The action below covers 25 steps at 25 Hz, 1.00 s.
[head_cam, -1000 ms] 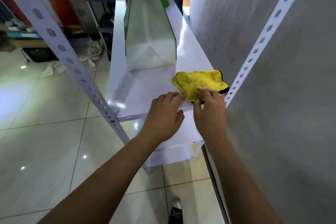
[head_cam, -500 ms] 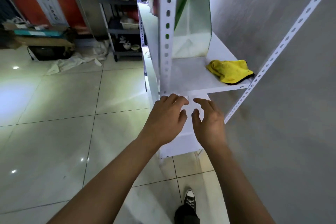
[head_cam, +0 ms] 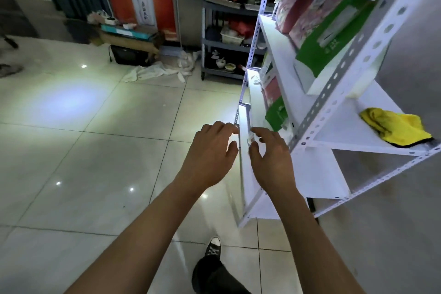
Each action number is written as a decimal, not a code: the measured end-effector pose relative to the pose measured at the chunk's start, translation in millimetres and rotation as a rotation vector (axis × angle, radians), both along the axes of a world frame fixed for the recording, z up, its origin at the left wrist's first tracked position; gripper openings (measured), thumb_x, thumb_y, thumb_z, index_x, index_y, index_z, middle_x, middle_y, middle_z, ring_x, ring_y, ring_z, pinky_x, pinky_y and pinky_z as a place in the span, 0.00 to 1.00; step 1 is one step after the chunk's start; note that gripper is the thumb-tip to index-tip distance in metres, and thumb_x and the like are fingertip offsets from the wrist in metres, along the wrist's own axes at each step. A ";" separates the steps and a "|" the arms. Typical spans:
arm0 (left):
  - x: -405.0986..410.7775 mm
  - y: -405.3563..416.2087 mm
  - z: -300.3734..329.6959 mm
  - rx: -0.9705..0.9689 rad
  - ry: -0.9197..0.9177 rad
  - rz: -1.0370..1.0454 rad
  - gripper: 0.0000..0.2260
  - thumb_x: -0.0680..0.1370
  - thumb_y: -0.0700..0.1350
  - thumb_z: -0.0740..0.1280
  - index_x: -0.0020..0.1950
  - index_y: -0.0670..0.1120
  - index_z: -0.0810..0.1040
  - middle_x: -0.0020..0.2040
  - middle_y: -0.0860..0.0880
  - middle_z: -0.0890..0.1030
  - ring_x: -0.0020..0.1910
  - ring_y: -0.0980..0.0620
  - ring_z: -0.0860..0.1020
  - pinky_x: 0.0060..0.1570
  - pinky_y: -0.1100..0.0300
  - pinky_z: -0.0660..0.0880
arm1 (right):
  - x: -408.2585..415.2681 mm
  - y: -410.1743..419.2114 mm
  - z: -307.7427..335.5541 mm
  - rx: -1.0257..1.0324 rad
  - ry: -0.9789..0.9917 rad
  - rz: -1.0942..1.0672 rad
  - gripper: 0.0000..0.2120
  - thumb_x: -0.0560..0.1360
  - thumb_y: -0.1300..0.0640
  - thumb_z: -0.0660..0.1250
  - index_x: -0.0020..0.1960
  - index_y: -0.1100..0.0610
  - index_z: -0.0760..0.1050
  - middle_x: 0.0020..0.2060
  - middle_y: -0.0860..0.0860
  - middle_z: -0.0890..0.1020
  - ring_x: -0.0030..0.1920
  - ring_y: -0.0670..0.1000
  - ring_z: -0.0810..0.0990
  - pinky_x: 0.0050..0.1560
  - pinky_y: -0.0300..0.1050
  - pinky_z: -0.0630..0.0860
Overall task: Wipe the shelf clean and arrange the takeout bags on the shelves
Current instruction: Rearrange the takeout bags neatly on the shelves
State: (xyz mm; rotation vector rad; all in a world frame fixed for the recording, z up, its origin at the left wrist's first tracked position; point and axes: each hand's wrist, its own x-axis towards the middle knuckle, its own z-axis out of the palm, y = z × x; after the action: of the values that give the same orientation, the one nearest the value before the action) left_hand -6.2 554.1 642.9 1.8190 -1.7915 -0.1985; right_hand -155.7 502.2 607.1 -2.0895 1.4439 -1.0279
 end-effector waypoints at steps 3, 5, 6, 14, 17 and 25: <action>46.2 -20.6 -4.6 0.004 -0.022 0.051 0.13 0.81 0.44 0.62 0.65 0.48 0.75 0.60 0.49 0.78 0.57 0.46 0.74 0.58 0.50 0.71 | 48.8 -26.0 -5.0 0.015 -0.025 0.039 0.17 0.79 0.61 0.65 0.67 0.52 0.76 0.60 0.51 0.80 0.60 0.53 0.78 0.63 0.53 0.74; 75.5 -45.0 -4.4 0.014 -0.036 0.074 0.13 0.81 0.45 0.62 0.65 0.48 0.75 0.60 0.49 0.78 0.57 0.46 0.74 0.58 0.50 0.71 | 82.0 -52.6 -7.4 0.024 -0.040 0.057 0.17 0.79 0.60 0.65 0.67 0.51 0.76 0.60 0.50 0.81 0.59 0.51 0.78 0.62 0.50 0.74; 89.4 -58.7 -2.9 0.018 -0.043 0.079 0.13 0.81 0.45 0.62 0.65 0.49 0.75 0.59 0.49 0.78 0.57 0.46 0.74 0.58 0.50 0.71 | 98.4 -68.3 -7.6 0.030 -0.054 0.066 0.17 0.80 0.60 0.65 0.67 0.51 0.76 0.60 0.50 0.81 0.58 0.50 0.78 0.62 0.48 0.74; 212.3 -154.4 13.2 0.049 -0.083 0.148 0.13 0.81 0.46 0.62 0.66 0.50 0.74 0.61 0.51 0.77 0.59 0.46 0.73 0.60 0.50 0.70 | 228.1 -184.9 1.9 0.121 -0.160 0.107 0.15 0.79 0.58 0.63 0.65 0.48 0.75 0.57 0.46 0.79 0.58 0.48 0.78 0.61 0.49 0.73; 248.7 -183.7 13.7 0.058 -0.079 0.149 0.13 0.81 0.46 0.62 0.66 0.49 0.74 0.61 0.50 0.77 0.59 0.47 0.73 0.60 0.50 0.69 | 261.6 -213.1 3.7 0.132 -0.159 0.114 0.15 0.79 0.57 0.63 0.64 0.46 0.75 0.57 0.44 0.78 0.58 0.46 0.77 0.62 0.50 0.73; 352.0 -314.2 31.4 -0.009 -0.065 -0.013 0.13 0.81 0.45 0.62 0.66 0.49 0.74 0.63 0.50 0.77 0.60 0.47 0.72 0.61 0.51 0.69 | 350.3 -325.4 29.4 0.043 -0.129 -0.082 0.15 0.79 0.58 0.64 0.64 0.49 0.77 0.59 0.48 0.80 0.56 0.48 0.79 0.57 0.43 0.73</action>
State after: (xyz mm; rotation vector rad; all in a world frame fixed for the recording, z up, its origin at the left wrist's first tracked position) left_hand 345.8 239.9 674.3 1.8272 -1.8458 -0.1375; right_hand 194.7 176.8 636.5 -1.9114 1.4840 -1.1311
